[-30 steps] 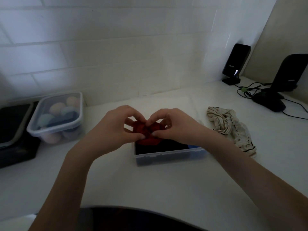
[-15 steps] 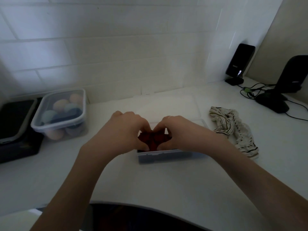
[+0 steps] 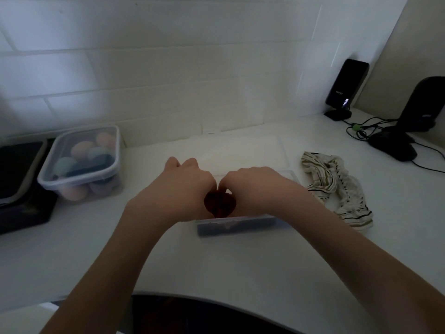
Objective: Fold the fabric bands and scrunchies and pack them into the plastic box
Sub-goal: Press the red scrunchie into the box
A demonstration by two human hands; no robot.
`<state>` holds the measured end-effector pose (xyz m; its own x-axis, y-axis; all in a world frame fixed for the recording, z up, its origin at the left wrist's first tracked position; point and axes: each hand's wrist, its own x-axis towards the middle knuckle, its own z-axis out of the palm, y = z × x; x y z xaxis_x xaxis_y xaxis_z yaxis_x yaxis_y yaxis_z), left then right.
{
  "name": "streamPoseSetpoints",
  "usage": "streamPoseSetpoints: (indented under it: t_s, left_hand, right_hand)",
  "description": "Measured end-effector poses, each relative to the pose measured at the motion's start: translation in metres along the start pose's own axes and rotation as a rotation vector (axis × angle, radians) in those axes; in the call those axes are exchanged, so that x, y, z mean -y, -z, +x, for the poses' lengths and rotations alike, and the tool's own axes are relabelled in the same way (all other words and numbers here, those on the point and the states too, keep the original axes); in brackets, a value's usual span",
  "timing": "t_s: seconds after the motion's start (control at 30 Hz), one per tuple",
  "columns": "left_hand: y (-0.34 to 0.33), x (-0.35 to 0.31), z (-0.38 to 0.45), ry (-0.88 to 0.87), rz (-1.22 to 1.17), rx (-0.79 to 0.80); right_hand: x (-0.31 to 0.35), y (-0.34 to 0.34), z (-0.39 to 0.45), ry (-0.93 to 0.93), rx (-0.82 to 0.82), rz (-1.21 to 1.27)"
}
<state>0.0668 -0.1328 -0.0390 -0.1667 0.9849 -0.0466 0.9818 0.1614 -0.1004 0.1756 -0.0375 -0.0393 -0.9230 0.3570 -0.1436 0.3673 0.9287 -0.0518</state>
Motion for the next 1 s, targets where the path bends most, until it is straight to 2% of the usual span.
streamPoseSetpoints:
  t_s: [0.17,0.4,0.63,0.73,0.8,0.9,1.0]
  left_hand:
    - [0.0,0.001,0.003,0.006,-0.05,0.066]
    - [-0.005,0.0,0.004,0.019,-0.068,0.03]
    - [-0.003,0.001,0.01,0.045,-0.149,0.053]
    - [0.0,0.001,0.016,0.076,-0.146,0.08]
    - [0.005,0.002,0.016,0.087,-0.136,0.113]
    - [0.015,0.008,0.011,0.064,-0.228,0.144]
    - [0.024,0.016,0.004,0.042,-0.365,0.169]
  right_hand:
    - [0.002,0.005,0.002,0.036,0.039,-0.06]
    - [-0.004,0.005,0.004,0.016,0.078,-0.08]
    - [-0.017,0.004,0.004,-0.021,0.077,0.051]
    - [-0.025,0.01,-0.001,-0.014,0.038,0.139]
    - [-0.034,0.016,-0.009,-0.007,0.005,0.312]
    - [-0.057,0.022,-0.023,-0.047,-0.154,0.535]
    - [-0.082,0.024,-0.037,-0.154,-0.364,0.531]
